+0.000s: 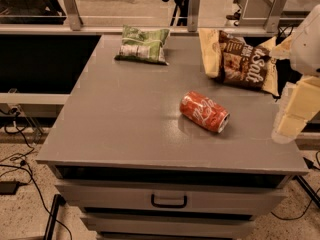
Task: Pick green jalapeno chip bag
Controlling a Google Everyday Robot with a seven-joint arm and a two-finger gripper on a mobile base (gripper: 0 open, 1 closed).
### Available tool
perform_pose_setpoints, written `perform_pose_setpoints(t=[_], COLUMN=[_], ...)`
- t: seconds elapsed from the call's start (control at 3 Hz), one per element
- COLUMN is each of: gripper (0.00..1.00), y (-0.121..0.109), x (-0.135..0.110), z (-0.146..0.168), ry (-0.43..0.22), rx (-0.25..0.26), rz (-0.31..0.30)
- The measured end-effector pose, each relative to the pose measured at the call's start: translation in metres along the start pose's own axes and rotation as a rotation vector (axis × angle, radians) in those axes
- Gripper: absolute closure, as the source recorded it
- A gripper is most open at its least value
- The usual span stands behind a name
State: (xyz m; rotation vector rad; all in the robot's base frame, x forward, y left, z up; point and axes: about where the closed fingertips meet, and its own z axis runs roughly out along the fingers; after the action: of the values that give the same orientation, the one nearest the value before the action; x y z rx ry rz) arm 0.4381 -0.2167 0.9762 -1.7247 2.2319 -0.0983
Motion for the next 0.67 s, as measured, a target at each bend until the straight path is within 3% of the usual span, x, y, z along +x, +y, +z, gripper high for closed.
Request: perform_pose_setpoints(t=[0.67], gripper=[0.0], y=[-0.0047], x=[-0.0031], z=[-0.0005], ry=[-0.005], rx=[0.01], rz=[-0.012])
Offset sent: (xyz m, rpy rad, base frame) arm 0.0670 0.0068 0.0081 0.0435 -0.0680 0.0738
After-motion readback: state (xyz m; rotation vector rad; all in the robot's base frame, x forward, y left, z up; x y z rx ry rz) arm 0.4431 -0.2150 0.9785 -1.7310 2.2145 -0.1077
